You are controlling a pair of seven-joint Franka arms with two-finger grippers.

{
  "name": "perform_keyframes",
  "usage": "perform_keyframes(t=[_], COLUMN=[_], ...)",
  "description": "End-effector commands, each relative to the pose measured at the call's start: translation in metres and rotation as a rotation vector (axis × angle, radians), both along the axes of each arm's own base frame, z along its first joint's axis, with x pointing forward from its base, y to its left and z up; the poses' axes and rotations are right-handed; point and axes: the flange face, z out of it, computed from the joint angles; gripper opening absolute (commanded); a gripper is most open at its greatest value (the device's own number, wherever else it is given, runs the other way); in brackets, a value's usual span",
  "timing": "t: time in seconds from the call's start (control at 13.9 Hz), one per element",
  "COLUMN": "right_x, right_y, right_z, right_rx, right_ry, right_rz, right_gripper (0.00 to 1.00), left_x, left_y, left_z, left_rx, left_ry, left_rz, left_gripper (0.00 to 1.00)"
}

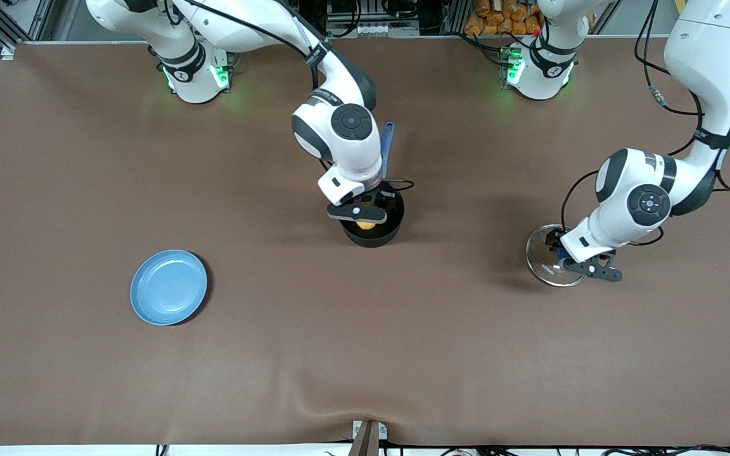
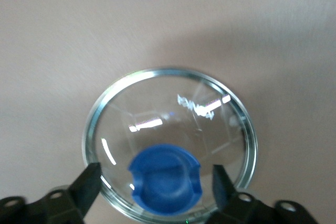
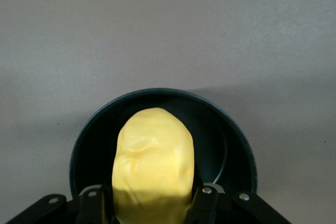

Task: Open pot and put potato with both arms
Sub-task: 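Set the lid down with the left gripper while the right gripper lowers the potato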

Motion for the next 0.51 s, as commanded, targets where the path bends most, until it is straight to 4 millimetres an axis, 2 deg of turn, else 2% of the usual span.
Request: perform_keyframes(t=[0.0, 0.14, 0.29, 0.43], right_x=[-0.002, -0.004, -0.005, -0.004], right_y=[0.004, 0.004, 0.007, 0.008], right_z=[-0.003, -0.018, -0.033, -0.04], right_rx=[-0.028, -0.051, -0.054, -0.046], right_ry=[-0.017, -0.02, -0.026, -0.029], right_rz=[0.006, 0.021, 0.017, 0.018], right_gripper=[0.16, 0.16, 0.16, 0.16], left_x=[0.021, 0.051, 0.076, 0.083], left_y=[0.004, 0.015, 0.027, 0.022], left_z=[0.056, 0.11, 0.173, 0.235], left_rx=[0.04, 0.066, 0.084, 0.092], left_ry=[-0.088, -0.135, -0.179, -0.204], left_rz=[-0.007, 0.021, 0.043, 0.009], left_gripper=[1.0, 1.0, 1.0, 1.0])
